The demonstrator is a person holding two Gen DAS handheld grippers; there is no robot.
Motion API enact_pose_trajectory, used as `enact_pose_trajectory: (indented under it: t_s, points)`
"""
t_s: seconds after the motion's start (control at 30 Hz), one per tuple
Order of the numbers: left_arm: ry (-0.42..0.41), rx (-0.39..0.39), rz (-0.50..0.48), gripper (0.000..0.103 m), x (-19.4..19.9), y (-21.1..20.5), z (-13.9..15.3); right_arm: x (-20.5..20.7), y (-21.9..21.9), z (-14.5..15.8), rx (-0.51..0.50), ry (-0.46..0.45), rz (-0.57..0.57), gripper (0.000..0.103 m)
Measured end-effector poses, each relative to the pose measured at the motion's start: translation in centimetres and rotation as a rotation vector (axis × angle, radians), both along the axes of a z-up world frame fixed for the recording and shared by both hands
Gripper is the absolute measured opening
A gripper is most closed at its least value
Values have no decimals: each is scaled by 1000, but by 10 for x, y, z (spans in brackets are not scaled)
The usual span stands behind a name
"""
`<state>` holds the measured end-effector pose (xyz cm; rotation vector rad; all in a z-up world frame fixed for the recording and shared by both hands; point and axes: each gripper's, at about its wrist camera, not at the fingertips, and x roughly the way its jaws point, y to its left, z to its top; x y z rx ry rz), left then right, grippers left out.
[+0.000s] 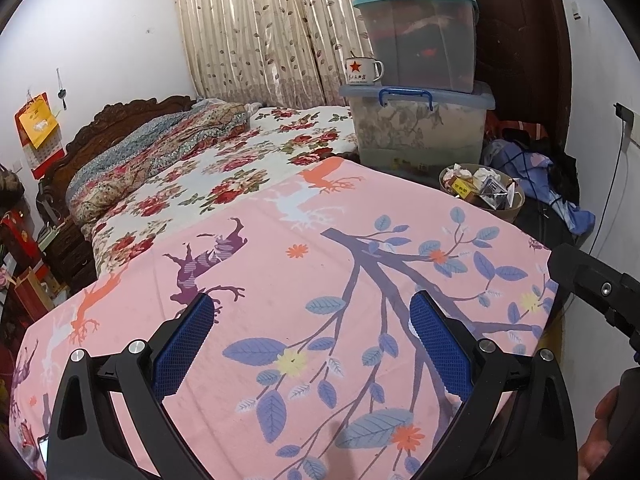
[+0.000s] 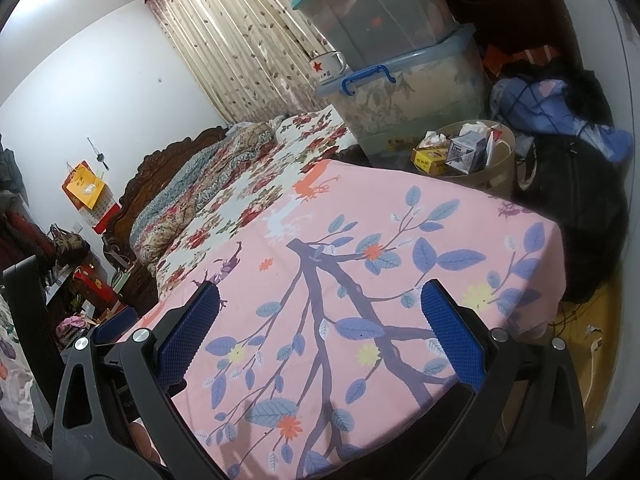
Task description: Collect trash
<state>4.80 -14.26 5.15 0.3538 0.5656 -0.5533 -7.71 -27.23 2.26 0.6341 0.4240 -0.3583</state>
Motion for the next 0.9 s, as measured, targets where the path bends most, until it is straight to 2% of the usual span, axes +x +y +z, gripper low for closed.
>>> enact_pose_trajectory:
  t_s: [0.9]
  points:
    - [-5, 12, -8, 94, 0, -1, 0, -1, -1, 1, -2, -5, -3, 100]
